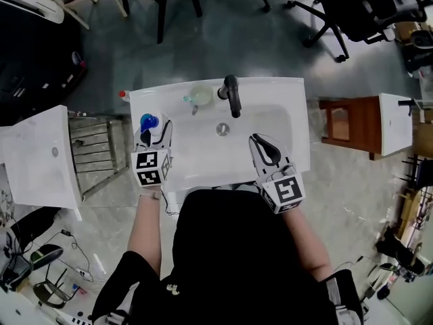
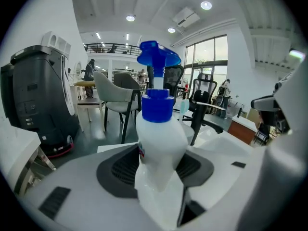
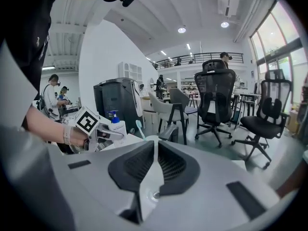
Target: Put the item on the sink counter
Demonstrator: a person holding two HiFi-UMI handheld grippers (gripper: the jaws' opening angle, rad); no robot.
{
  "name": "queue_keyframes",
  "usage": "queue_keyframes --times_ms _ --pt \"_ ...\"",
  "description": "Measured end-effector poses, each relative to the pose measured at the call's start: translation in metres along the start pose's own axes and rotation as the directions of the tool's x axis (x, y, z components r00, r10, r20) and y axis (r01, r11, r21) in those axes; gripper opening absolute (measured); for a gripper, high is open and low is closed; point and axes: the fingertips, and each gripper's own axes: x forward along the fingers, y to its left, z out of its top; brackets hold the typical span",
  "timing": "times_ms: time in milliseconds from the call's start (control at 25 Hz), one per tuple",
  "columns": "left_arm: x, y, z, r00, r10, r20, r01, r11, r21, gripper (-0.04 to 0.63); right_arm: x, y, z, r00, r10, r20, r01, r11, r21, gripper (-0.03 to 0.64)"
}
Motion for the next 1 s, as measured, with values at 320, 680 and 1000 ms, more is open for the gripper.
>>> queue_keyframes --times_ms 320,680,1000 --pt "0.038 0.029 -0.014 0.999 -0.019 -0.038 0.019 1.000 0.012 0.221 0.008 0.000 -0.015 0.995 -0.074 -0.062 0.077 0.996 0.047 0.044" --pt "0.068 0.049 -0.026 0.997 -0.021 -0.073 0.024 0.999 0.042 0.221 0.009 -0.002 -0.018 0.983 -0.139 -0.119 0.148 0.987 0.065 0.044" --pt "0.076 0.046 -0.026 0.998 -0.045 -0.041 0.050 0.990 0.135 0.222 0.004 -0.003 -0.027 0.974 -0.176 -0.143 0.186 0.981 0.059 0.044"
